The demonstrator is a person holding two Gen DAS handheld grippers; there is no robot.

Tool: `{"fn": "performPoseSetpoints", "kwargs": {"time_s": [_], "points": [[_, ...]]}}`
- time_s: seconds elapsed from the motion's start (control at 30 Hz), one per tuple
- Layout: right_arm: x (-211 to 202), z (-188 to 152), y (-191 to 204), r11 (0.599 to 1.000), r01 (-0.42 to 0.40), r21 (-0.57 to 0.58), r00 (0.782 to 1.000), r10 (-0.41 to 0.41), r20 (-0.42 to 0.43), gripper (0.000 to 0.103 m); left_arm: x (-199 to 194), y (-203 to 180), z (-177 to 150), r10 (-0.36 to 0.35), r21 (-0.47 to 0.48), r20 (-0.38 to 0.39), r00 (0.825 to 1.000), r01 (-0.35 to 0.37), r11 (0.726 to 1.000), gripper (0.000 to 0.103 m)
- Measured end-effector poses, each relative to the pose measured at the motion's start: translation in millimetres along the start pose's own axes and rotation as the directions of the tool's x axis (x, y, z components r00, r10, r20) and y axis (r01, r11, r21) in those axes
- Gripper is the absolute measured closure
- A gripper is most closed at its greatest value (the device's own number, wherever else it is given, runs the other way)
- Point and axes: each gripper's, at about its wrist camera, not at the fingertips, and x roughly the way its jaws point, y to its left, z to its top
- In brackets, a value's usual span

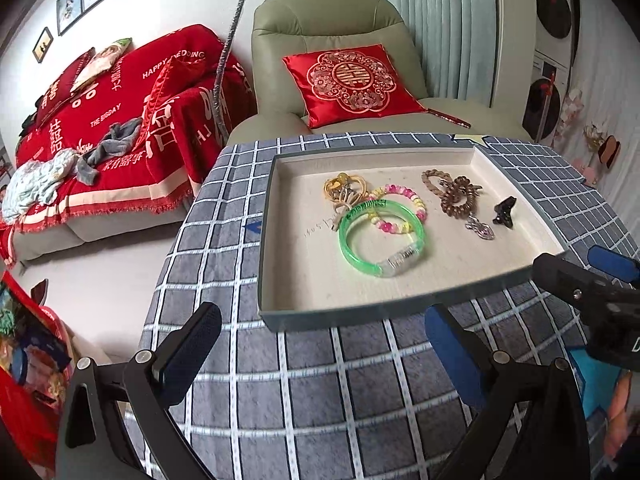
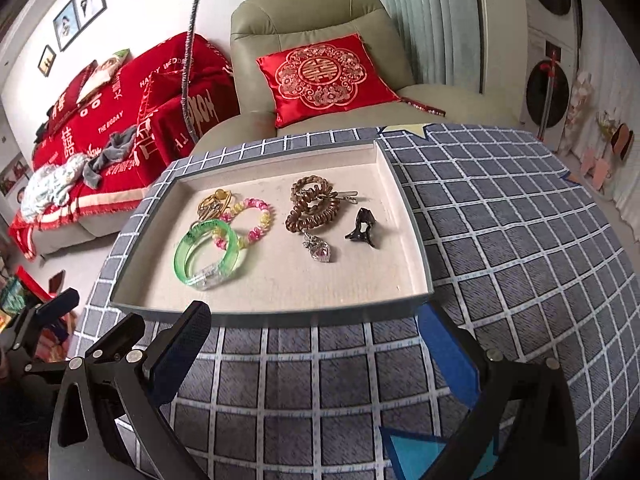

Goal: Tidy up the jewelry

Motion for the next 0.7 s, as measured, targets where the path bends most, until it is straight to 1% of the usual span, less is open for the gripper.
{"fn": "performPoseSetpoints", "kwargs": {"time_s": [0.13, 0.4, 0.7], "points": [[-11, -7, 3, 1.0, 0.018, -0.02, 0.999, -0.018, 0.033, 0.0, -11, 1, -8, 0.005, -0.023, 0.025, 1.0, -0.005, 1.0, 0.0], [-28, -15, 9, 0.997, 0.057, -0.06, 0.995, -0.051, 0.088, 0.0, -23, 0, -15, 0.024, -0.037, 0.045, 0.999, -0.022, 0.999, 0.0], [-38, -22, 8, 0.995, 0.075, -0.061, 0.992, -0.068, 0.111, 0.0, -34, -3, -19, 0.035, -0.043, 0.071, 0.997, -0.032, 0.999, 0.0]]}}
